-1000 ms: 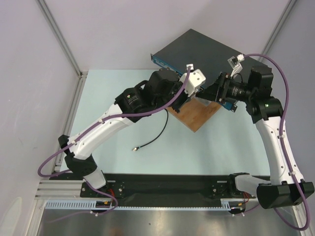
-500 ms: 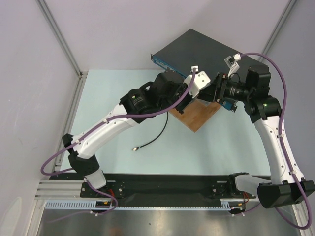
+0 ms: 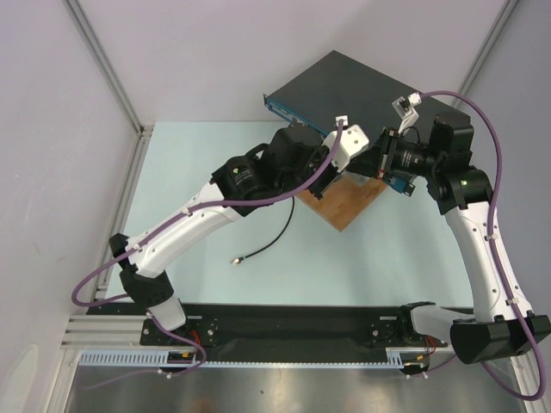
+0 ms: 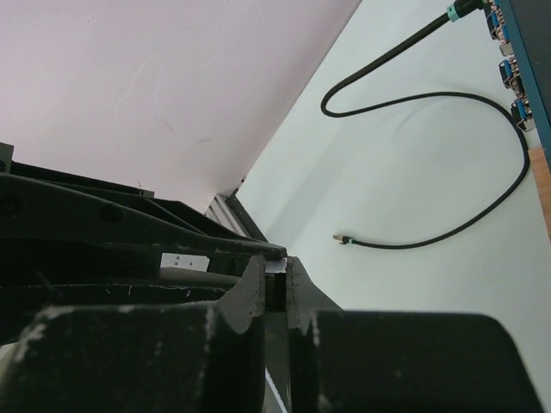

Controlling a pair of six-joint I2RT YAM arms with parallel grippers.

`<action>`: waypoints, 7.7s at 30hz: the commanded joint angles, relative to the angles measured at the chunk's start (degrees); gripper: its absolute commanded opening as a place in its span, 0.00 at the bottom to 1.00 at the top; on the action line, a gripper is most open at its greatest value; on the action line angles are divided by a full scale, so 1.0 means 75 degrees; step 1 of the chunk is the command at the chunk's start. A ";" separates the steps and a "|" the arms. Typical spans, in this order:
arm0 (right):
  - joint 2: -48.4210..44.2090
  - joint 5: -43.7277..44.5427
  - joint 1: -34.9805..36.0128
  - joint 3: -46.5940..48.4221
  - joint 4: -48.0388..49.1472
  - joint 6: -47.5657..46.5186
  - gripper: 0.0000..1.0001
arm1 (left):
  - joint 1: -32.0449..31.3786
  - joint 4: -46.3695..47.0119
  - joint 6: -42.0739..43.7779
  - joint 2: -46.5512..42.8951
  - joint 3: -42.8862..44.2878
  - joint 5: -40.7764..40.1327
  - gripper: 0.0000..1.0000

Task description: Insert the plug into the switch port

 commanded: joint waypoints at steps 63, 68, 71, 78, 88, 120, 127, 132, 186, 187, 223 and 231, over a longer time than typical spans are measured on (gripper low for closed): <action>-0.0829 0.0365 -0.1930 0.0215 0.0127 0.0930 0.80 | 0.0169 0.0463 -0.1632 -0.1088 -0.2351 0.0005 0.00; -0.0865 0.0471 -0.3219 0.0779 -0.1269 -0.0323 0.83 | 0.0403 -0.0181 -0.1902 -0.0550 -0.1672 -0.0254 0.00; -0.0829 0.0343 -0.4084 0.0979 -0.2207 -0.1109 0.87 | 0.0743 -0.0451 -0.2031 -0.0139 -0.1016 -0.0043 0.00; -0.0525 0.0026 -0.5400 0.0875 -0.3545 -0.2154 0.96 | 0.0943 -0.1201 -0.2358 0.0623 0.0271 0.0262 0.00; -0.0560 -0.0442 -0.5447 -0.0578 -0.2000 -0.1018 0.96 | 0.0943 -0.1799 -0.2629 0.1514 0.1763 0.0086 0.00; -0.0736 -0.0396 -0.4135 -0.2337 0.1318 0.0952 0.34 | 0.1364 -0.1436 -0.2957 0.2405 0.2548 -0.0195 0.00; -0.0747 -0.0420 -0.4065 -0.2384 0.1376 0.0928 0.08 | 0.1447 -0.1261 -0.2887 0.2499 0.2560 -0.0371 0.00; -0.0747 -0.0373 -0.4018 -0.2396 0.1365 0.0905 0.00 | 0.1447 -0.1119 -0.2793 0.2522 0.2619 -0.0476 0.00; -0.0806 -0.0373 -0.3854 -0.2560 0.1470 0.0835 0.00 | 0.1423 0.0204 -0.2828 0.2838 0.3181 -0.0465 0.00; -0.0818 -0.0373 -0.3854 -0.2548 0.1470 0.0834 0.00 | 0.1412 0.0251 -0.2816 0.2804 0.3181 -0.0441 0.00; -0.0665 -0.0431 -0.3854 -0.2536 0.1423 0.0741 0.00 | 0.1177 0.2325 -0.1914 0.2592 0.1997 -0.1074 0.00; -0.0595 -0.0478 -0.3877 -0.2466 0.1447 0.0706 0.00 | 0.1201 0.2549 -0.1879 0.2686 0.2220 -0.0945 0.22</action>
